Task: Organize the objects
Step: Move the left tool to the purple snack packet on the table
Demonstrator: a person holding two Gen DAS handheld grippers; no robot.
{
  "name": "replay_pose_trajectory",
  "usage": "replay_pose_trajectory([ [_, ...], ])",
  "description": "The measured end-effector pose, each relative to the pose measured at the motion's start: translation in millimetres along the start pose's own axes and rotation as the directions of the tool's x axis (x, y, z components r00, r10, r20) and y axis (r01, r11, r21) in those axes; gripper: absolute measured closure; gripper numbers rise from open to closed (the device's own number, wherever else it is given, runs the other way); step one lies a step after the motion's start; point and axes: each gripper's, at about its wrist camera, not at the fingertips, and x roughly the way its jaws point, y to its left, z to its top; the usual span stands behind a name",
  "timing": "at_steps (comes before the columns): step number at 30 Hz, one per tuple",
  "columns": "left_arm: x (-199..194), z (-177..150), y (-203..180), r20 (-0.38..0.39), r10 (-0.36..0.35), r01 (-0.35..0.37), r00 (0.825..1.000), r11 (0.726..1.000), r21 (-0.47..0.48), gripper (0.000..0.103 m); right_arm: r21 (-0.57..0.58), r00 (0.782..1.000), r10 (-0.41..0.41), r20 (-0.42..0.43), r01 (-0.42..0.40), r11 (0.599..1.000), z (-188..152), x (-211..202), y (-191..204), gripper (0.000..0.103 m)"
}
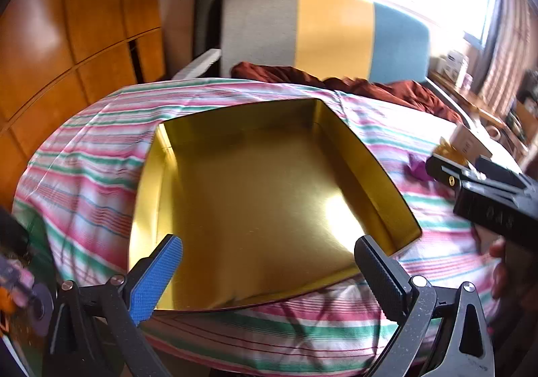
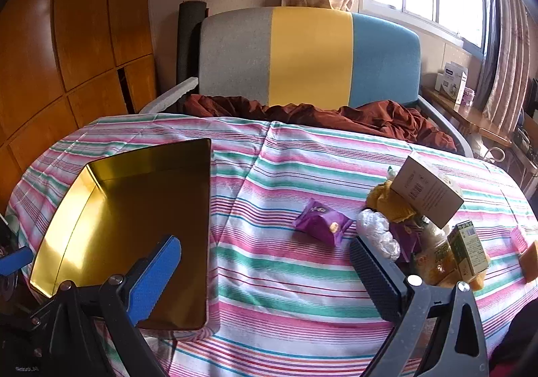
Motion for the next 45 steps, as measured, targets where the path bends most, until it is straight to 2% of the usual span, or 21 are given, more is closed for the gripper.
replay_pose_trajectory([
  [6,9,3,-22,-0.031,-0.063,0.065,0.998,0.996,0.059,0.0,0.06,0.999,-0.049,0.009,0.048,0.997,13,-6,-57,0.001],
  [10,12,9,-37,-0.051,-0.155,0.159,0.987,0.985,0.072,0.0,0.149,0.991,-0.134,0.026,0.129,0.98,29,-14,-123,0.001],
  [16,15,24,-74,-0.07,-0.247,0.254,0.967,0.959,0.124,0.0,0.342,0.955,-0.294,0.034,0.265,0.901,31,-22,-221,0.001],
  [18,16,29,-89,-0.079,-0.275,0.284,0.958,0.948,0.146,0.0,0.389,0.948,-0.316,0.034,0.279,0.878,23,-22,-236,0.001],
  [20,19,35,-105,-0.083,-0.292,0.302,0.953,0.938,0.172,0.0,0.458,0.952,-0.305,-0.002,0.272,0.847,15,-15,-252,0.001],
  [22,23,41,-120,-0.09,-0.303,0.315,0.949,0.929,0.194,0.0,0.517,0.965,-0.262,-0.014,0.232,0.824,11,-12,-262,0.001],
  [25,36,52,-145,-0.122,-0.303,0.324,0.945,0.92,0.222,0.0,0.527,0.969,-0.246,-0.011,0.214,0.822,10,-14,-262,0.001],
  [31,77,73,-187,-0.19,-0.239,0.284,0.952,0.923,0.261,0.0,0.528,0.979,-0.203,0.009,0.168,0.832,10,-15,-261,0.001],
  [35,113,85,-204,-0.252,-0.2,0.266,0.947,0.927,0.263,0.001,0.53,0.982,-0.187,0.019,0.148,0.835,10,-16,-262,0.0],
  [38,133,88,-216,-0.28,-0.163,0.247,0.946,0.921,0.3,0.004,0.533,0.986,-0.166,0.011,0.135,0.835,10,-13,-262,0.001],
  [40,146,89,-218,-0.314,-0.159,0.249,0.936,0.93,0.272,0.015,0.534,0.988,-0.157,0.001,0.132,0.835,9,-11,-262,0.001],
  [43,159,89,-213,-0.366,-0.209,0.279,0.907,0.948,0.151,0.019,0.536,0.99,-0.143,-0.002,0.121,0.835,9,-9,-263,0.0],
  [45,162,88,-212,-0.377,-0.237,0.29,0.895,0.953,0.087,0.022,0.537,0.99,-0.138,-0.007,0.12,0.835,8,-9,-264,0.0],
])
